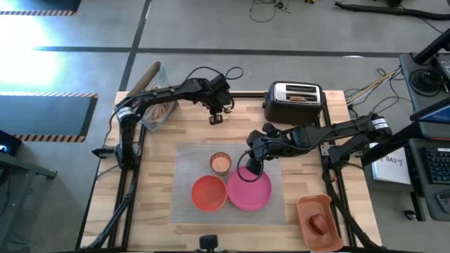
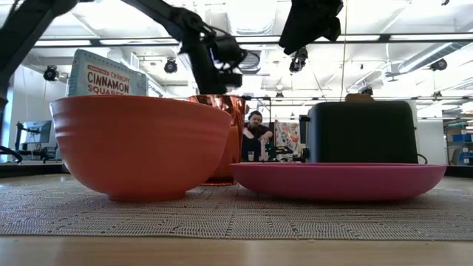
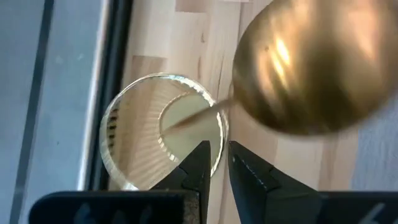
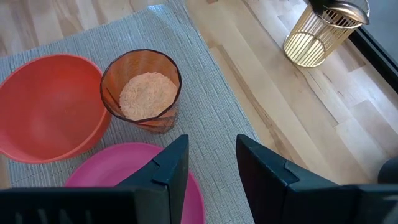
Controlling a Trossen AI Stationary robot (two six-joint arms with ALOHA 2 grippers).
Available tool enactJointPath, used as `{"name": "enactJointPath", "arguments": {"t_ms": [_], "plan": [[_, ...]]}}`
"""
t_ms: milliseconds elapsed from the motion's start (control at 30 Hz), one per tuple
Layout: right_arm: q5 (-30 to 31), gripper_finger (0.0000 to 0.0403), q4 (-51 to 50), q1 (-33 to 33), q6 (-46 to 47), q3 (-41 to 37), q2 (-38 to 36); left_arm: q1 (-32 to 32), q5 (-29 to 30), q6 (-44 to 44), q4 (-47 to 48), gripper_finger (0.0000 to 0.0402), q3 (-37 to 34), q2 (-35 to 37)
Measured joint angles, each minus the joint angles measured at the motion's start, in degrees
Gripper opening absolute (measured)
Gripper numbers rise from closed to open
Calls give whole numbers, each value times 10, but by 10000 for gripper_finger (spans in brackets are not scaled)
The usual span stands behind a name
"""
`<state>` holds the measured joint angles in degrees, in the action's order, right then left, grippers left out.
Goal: Arrange a breakfast setting
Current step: Pour the cereal from the blue cereal box into the orange bowl
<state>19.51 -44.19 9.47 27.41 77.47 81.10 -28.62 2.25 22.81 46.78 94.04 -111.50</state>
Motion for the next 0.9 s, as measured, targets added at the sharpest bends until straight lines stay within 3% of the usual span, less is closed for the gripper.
{"name": "enactJointPath", "arguments": {"t_ms": [267, 500, 667, 900], "plan": [[0, 123, 0, 0, 0, 0, 0, 0, 24, -95, 116, 54, 0, 59], [0, 123, 0, 0, 0, 0, 0, 3, 24, -201, 215, 118, -46, 99], [0, 123, 0, 0, 0, 0, 0, 23, 24, -257, 194, 173, -142, 165], [0, 123, 1, 0, 0, 0, 0, 67, 23, -383, 65, 213, -302, 285]]}}
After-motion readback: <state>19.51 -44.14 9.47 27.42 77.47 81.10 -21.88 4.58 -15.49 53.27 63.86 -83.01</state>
